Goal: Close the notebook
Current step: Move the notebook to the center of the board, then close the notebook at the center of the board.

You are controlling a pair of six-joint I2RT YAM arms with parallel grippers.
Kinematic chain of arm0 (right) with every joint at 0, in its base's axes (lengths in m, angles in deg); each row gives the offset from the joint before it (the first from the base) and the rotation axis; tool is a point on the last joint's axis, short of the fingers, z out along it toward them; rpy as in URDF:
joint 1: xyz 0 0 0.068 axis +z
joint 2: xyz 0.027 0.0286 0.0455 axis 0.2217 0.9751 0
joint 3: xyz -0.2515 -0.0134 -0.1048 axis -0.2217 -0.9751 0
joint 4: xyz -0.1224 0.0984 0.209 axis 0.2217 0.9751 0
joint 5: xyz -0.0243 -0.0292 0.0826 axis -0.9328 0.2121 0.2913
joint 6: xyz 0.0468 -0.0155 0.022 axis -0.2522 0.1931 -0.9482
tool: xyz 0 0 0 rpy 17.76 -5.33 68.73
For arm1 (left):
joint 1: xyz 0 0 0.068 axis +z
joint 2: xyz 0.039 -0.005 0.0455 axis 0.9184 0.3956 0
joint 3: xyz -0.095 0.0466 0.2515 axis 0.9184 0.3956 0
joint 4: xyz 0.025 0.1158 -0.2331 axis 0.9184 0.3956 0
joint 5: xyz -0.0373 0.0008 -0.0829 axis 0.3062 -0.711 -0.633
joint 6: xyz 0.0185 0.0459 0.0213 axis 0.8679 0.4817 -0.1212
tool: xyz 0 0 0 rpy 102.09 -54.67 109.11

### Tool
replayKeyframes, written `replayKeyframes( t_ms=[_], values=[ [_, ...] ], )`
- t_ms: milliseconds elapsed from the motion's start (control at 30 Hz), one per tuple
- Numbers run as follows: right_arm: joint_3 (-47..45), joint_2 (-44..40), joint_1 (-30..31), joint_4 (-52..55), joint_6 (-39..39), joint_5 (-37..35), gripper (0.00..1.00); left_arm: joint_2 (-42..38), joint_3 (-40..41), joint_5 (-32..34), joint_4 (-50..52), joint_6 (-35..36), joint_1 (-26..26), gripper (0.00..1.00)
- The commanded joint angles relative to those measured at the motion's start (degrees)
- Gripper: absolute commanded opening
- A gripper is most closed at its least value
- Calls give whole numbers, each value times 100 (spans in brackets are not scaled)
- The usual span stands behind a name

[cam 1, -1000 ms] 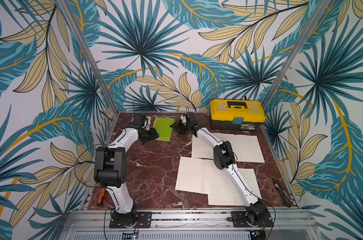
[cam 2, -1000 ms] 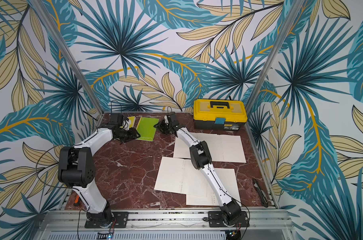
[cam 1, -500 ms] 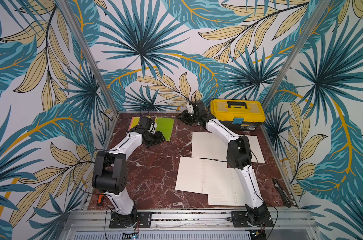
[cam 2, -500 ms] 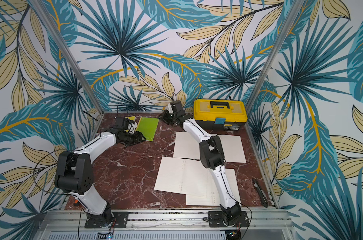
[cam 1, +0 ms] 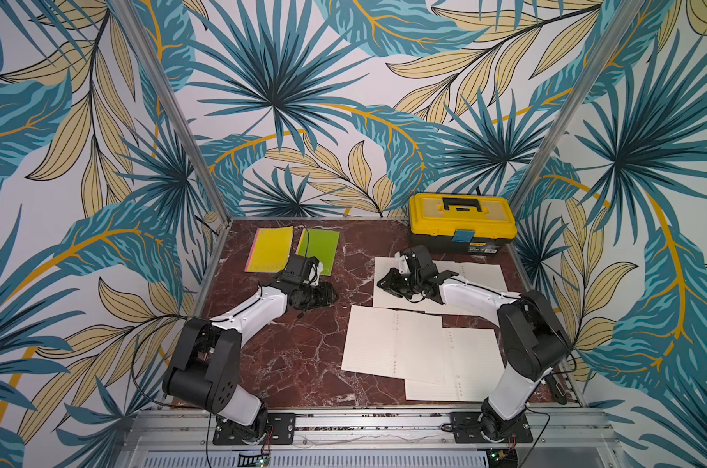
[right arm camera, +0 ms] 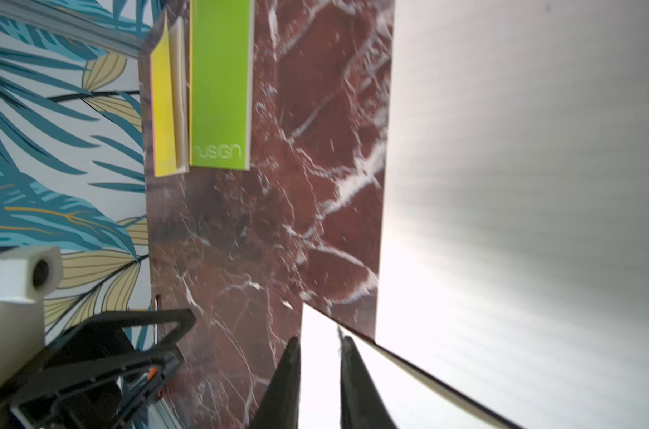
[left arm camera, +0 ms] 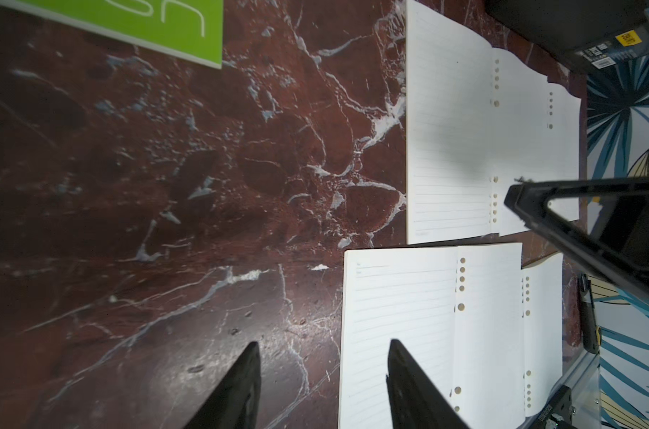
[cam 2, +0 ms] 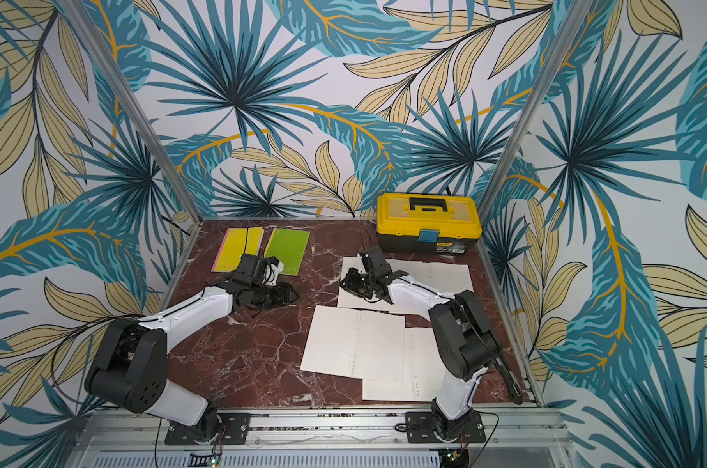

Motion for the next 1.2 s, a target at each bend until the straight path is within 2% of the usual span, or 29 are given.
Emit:
replayKeyframes(
  t_ms=[0, 233, 700, 967, 1167],
  values=[
    [-752, -609, 135, -381, 137, -178, 21, -160, 412, 159, -790, -215, -190, 56],
    [-1808, -1260, 325, -428, 96, -332, 21, 7, 882, 155, -1521, -559, -519, 56],
    [-2875, -1836, 546, -763, -392, -349, 21, 339, 816, 52, -1645, -606, -650, 56],
    [-3072, -1840, 635, -776, -473, -394, 21, 366, 847, 45, -1664, -642, -739, 56],
    [-3174, -1529, 631, -733, -597, -474, 18, 401, 872, 38, -1620, -659, -765, 56]
  ],
)
